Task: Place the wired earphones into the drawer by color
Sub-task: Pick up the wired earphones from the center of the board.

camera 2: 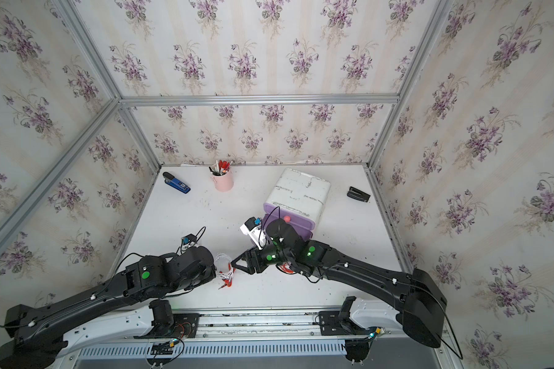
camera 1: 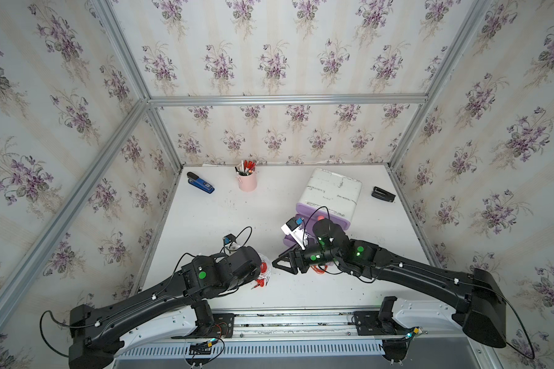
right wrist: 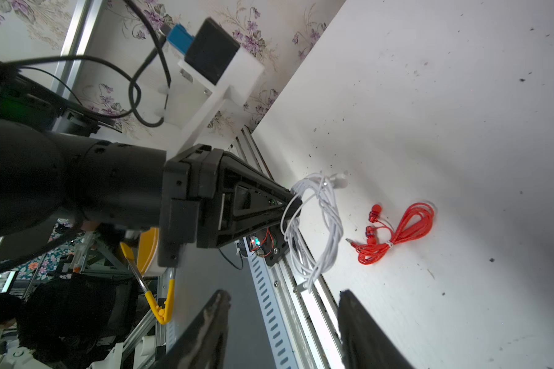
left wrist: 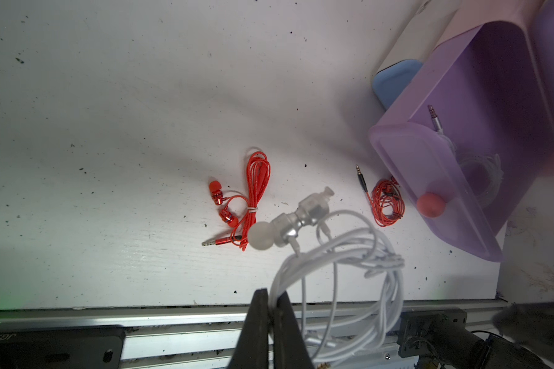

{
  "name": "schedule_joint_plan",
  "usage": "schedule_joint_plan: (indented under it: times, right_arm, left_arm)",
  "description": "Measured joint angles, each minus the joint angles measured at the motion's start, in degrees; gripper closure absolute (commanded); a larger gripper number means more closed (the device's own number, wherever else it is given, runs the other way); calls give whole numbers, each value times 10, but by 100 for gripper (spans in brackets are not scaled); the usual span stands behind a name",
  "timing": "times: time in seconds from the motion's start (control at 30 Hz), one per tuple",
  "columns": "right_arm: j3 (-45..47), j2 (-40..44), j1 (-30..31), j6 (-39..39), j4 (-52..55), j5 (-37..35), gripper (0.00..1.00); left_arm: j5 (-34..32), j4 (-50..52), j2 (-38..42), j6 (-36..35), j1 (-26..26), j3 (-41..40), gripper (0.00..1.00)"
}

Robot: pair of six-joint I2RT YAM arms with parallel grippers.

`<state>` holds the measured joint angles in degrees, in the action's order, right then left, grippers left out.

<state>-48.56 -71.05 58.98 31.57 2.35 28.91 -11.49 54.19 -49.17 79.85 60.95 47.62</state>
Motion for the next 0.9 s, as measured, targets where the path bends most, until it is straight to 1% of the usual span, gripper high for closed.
schedule_joint_plan:
  times: [0.47, 0.7, 0.83, 0.9]
  right_arm:
    - [-38, -87, 6, -15, -10, -17, 47]
    - [-46, -113, 6, -19, -10, -25, 51]
    - [-47, -122, 6, -20, -10, -25, 60]
    - [-48, -125, 6, -20, -10, -25, 66]
  left_arm:
    - [-3, 0, 16, -1, 0, -4, 100]
    - [-3, -1, 20, -1, 0, -7, 100]
    - [-3, -3, 25, -1, 0, -9, 100]
    - [-3, -7, 28, -1, 0, -10, 100]
